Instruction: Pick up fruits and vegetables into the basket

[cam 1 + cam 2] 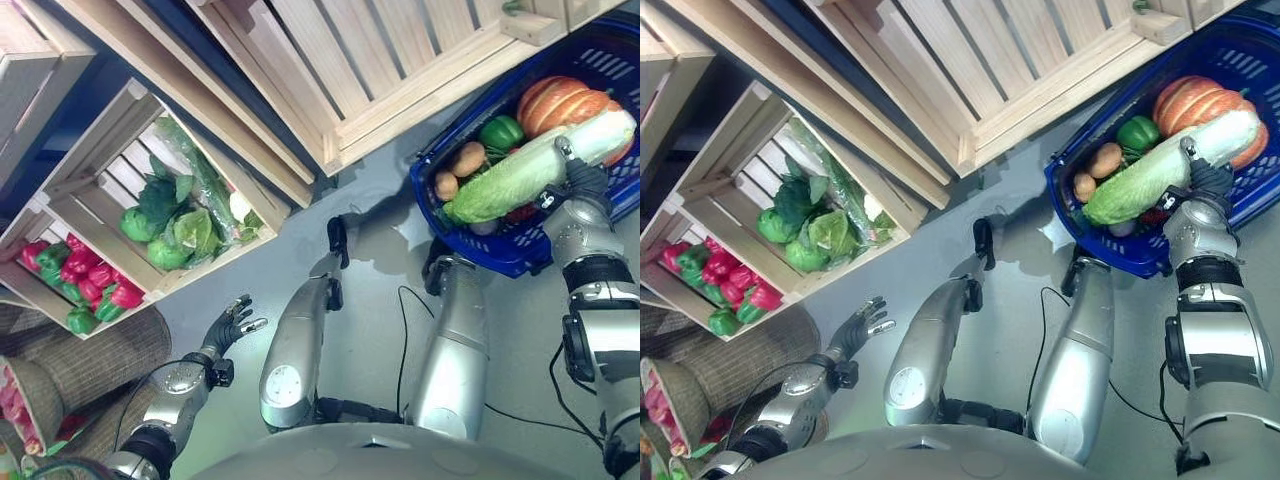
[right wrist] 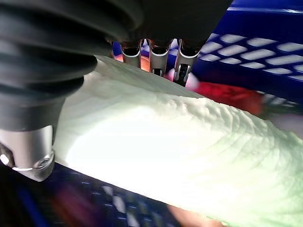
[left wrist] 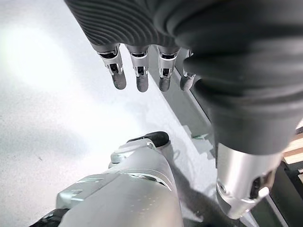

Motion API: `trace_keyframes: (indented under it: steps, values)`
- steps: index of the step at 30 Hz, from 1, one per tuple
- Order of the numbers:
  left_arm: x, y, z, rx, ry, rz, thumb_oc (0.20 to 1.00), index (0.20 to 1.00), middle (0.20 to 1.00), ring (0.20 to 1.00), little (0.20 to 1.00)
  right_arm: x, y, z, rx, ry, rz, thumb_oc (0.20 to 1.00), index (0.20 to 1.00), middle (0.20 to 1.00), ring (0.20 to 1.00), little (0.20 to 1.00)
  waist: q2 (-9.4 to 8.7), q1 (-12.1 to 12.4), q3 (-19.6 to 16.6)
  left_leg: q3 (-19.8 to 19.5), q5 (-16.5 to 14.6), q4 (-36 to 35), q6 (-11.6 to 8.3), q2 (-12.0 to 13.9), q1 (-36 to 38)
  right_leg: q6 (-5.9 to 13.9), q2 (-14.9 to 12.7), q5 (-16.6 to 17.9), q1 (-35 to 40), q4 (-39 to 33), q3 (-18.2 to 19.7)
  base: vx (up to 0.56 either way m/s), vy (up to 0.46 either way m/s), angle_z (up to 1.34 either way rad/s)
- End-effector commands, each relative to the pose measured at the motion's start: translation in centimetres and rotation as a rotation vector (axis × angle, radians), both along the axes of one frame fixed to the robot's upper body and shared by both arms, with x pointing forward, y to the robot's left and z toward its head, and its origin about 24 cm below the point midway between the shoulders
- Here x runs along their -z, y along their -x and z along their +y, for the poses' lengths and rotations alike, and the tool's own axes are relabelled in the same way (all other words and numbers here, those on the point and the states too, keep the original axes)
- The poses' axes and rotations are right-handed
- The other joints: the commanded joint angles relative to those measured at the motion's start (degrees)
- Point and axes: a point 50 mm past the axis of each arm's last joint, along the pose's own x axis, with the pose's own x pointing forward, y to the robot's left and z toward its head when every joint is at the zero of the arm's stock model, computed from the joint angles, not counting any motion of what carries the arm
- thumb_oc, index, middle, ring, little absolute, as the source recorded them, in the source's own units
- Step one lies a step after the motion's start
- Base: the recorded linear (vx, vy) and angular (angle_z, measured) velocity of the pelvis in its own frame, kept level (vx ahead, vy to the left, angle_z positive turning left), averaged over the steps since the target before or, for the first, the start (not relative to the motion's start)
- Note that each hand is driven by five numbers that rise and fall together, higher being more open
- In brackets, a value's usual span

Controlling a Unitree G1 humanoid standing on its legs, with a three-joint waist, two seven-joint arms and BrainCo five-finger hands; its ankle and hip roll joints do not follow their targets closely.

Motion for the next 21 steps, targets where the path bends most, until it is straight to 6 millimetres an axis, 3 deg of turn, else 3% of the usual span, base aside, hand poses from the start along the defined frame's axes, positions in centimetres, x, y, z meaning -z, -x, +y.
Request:
trace_keyframes:
  steps: [1,7,8,9,10,11,21]
  values:
    - [0.9,1.1,-1.7,0.001,0.055,0.031,1.0,1.0,1.0,1.0,1.0,-2.3,1.4,-3.6,0.081,0.012,-0.002,0.2,0.2,0.2,0.2,0.2,8.77,-0.71,1.54,-1.19,-9.9,10.77,2.0,-0.98,-4.33,2.16,1.06,-2.71,2.35,-0.44,-1.67,0.01,-0.039,0.03]
    - [0.5,0.7,-2.2,0.013,0.037,0.013,1.0,1.0,1.0,1.0,1.0,-1.2,2.4,-4.4,0.123,-0.017,0.077,0.2,0.2,0.2,0.2,0.2,9.39,-0.05,1.54,-1.49,-10.47,12.13,2.56,-1.39,-6.23,2.09,0.67,-2.68,0.78,0.3,-1.62,0.0,-0.014,0.04]
    - [0.5,0.7,-2.3,0.009,0.039,0.011,1.0,1.0,1.0,1.0,1.0,-1.1,2.5,-4.5,0.134,-0.022,0.08,0.235,0.235,0.235,0.235,0.235,9.38,-0.03,1.54,-1.53,-10.6,12.33,2.65,-1.41,-6.43,2.1,0.66,-2.62,0.6,0.33,-1.55,0.0,0.002,0.05]
    - [0.5,0.7,-2.3,0.007,0.041,0.009,1.0,1.0,1.0,1.0,1.0,-1.1,2.6,-4.6,0.141,-0.023,0.081,0.357,0.357,0.357,0.357,0.357,9.38,-0.03,1.54,-1.55,-10.65,12.4,2.66,-1.42,-6.5,2.1,0.67,-2.61,0.55,0.33,-1.52,0.0,0.005,0.05]
    - [0.5,0.6,-2.3,0.004,0.043,0.007,1.0,1.0,1.0,1.0,1.0,-1.1,2.7,-4.7,0.156,-0.023,0.081,0.865,0.865,0.865,0.865,0.865,9.37,-0.01,1.54,-1.62,-10.72,12.48,2.69,-1.5,-6.55,2.13,0.74,-2.61,0.54,0.29,-1.48,0.0,0.01,0.04]
    - [0.4,0.6,-2.3,0.001,0.041,0.001,1.0,1.0,1.0,1.0,1.0,-0.9,2.9,-4.9,0.185,-0.028,0.081,1.0,1.0,1.0,1.0,1.0,9.35,-0.05,1.54,-1.73,-10.87,12.7,2.71,-1.56,-6.62,2.17,0.78,-2.58,0.57,0.27,-1.37,0.0,0.011,0.04]
    - [0.2,0.3,-2.4,-0.009,0.056,-0.018,1.0,1.0,1.0,1.0,1.0,-2.4,2.9,-4.7,0.276,0.199,-0.019,1.0,1.0,1.0,1.0,1.0,8.0,-1.03,1.54,-1.84,-11.0,11.8,2.73,-1.38,-4.21,2.95,1.57,-1.38,3.51,-2.15,-1.24,0.0,0.042,-0.01]
